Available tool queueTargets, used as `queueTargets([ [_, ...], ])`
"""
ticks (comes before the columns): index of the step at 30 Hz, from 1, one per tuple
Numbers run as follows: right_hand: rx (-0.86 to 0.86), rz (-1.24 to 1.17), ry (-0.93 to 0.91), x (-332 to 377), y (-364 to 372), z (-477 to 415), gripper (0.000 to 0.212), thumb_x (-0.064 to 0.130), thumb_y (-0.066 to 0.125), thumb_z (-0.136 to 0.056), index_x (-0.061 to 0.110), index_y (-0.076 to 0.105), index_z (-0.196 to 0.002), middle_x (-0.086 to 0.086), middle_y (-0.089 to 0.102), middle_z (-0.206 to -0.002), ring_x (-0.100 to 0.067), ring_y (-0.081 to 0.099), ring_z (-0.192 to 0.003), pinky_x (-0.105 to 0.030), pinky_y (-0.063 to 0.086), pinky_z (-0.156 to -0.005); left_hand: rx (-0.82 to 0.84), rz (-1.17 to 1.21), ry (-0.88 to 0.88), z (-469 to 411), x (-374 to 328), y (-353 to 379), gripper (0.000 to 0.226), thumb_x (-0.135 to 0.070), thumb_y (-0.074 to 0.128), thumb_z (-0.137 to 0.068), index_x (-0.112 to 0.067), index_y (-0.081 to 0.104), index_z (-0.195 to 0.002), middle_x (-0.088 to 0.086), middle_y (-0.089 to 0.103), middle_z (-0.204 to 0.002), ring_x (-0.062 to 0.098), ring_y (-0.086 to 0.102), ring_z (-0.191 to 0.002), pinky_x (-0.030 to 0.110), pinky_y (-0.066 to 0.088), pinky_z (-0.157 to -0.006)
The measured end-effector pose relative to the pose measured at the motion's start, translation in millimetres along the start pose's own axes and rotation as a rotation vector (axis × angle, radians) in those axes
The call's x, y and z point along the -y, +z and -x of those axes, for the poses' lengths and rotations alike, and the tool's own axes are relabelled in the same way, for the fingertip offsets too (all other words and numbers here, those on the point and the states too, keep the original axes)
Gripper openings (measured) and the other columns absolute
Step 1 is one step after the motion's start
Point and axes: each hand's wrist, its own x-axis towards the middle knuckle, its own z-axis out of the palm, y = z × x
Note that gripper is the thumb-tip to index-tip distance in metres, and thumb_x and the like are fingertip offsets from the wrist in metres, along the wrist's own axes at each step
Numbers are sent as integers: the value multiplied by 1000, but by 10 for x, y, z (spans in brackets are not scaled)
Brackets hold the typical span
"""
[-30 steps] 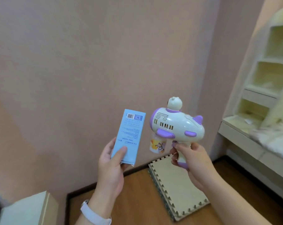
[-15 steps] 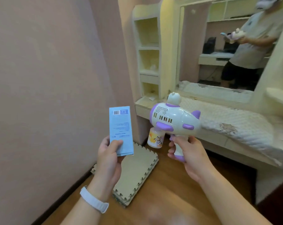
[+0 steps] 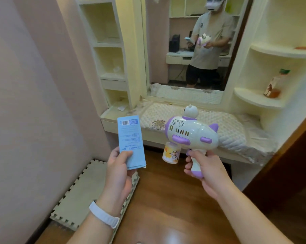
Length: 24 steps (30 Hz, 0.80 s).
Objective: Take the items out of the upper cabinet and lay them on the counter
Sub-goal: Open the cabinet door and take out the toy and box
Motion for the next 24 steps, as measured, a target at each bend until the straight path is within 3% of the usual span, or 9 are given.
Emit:
queueTargets([
  [10, 12, -23, 135, 92, 970, -1243, 18, 15, 65, -87, 6, 62, -102, -10, 62, -75, -19, 61, -62, -40, 57, -74, 46, 2, -60, -1712, -420, -130, 21, -2, 52, -93, -18, 59, -104, 5, 72, -99, 18, 69, -82, 34, 54, -64],
  [14, -45, -16, 162, 67, 1110, -1523, 15, 16, 64, -87, 6, 64, -98, -10, 61, -75, -18, 59, -63, -40, 57, -74, 81, 8, -109, -2118, -460, -53, 18, -1, 51, -94, -15, 58, -103, 8, 70, -106, 22, 68, -91, 36, 53, -71],
  [24, -66, -44, 158, 137, 1130, -2477, 10, 14, 64, -87, 10, 61, -96, -7, 55, -71, -17, 54, -64, -38, 57, -72, 105, -38, -151, -2950, -361, 270, 20, -3, 52, -95, -15, 57, -109, 6, 70, -107, 20, 67, -95, 32, 54, -69],
])
